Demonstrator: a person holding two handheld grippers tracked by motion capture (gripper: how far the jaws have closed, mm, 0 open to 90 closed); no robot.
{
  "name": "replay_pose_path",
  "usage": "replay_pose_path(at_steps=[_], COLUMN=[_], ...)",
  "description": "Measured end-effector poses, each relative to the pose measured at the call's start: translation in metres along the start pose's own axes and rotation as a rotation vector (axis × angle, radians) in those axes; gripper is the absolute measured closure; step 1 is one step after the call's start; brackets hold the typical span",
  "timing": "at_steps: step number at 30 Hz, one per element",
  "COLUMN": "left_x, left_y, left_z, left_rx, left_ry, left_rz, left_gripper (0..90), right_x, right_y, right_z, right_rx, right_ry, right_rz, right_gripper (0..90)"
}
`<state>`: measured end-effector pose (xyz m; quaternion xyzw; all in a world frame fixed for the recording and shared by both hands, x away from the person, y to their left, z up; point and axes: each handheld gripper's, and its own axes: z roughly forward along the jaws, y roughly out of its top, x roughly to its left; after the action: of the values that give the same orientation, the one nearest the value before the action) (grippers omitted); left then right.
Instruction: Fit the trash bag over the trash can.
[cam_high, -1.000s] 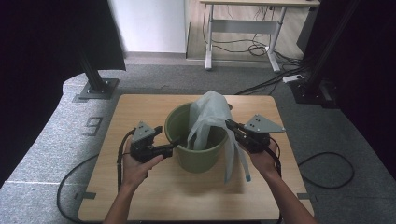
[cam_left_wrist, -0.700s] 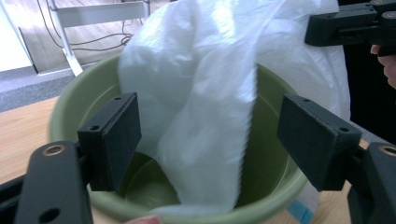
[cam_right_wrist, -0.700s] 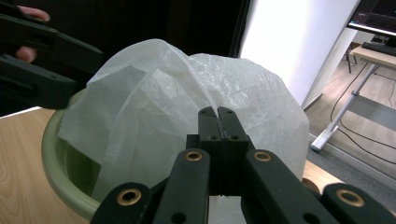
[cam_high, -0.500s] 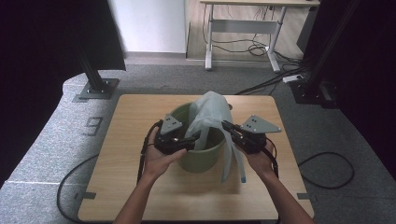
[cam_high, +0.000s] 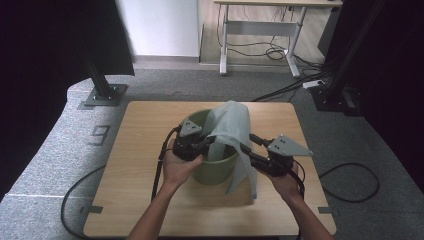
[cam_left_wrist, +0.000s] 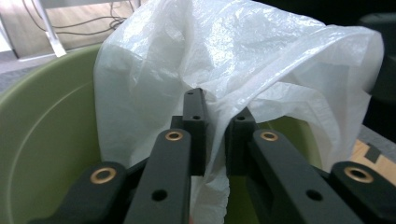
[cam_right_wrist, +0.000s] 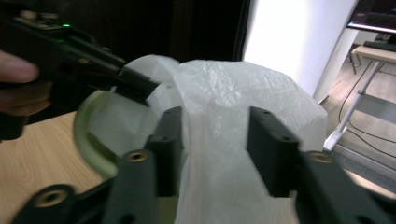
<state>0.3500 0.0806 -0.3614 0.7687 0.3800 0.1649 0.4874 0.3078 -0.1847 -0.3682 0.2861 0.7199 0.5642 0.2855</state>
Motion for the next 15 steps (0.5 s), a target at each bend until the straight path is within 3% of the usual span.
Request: replay_pose_path(at_steps=[1,4,5,6,7,15], left_x=[0.000,0.000,0.001,0.002,0.002,0.005], left_y=[0.000,-0.001,-0.001,-0.002,-0.003,-0.004], left_z=[0.000,0.000,-0.001,-0.002,-0.002,-0.002], left_rx=[0.001,-0.009,-0.016,-0.022,-0.023,-0.027], left_ry=[-0.007,-0.010,-0.011,-0.014,-0.014,-0.004], left_rz=[-0.002,-0.001,0.000,-0.003,-0.006,-0.017], left_gripper=[82.7,82.6,82.7,82.7,82.8,81.8], right_x=[0.007,0.015,0.019,0.019,0.022,0.024], right_y=[-0.009,-0.022,-0.038,-0.038,-0.053,-0.085], right_z=[-0.009,-0.016,-0.022,-0.022,-0.023,-0.010], right_rx=[-0.007,0.002,0.010,0.010,0.028,0.062], right_ry=[-0.015,-0.028,-0.026,-0.026,-0.029,-0.056], right_rz=[0.007,0.007,0.026,0.026,0.048,0.105], right_gripper=[43.9,39.9,38.6,38.6,36.8,34.0])
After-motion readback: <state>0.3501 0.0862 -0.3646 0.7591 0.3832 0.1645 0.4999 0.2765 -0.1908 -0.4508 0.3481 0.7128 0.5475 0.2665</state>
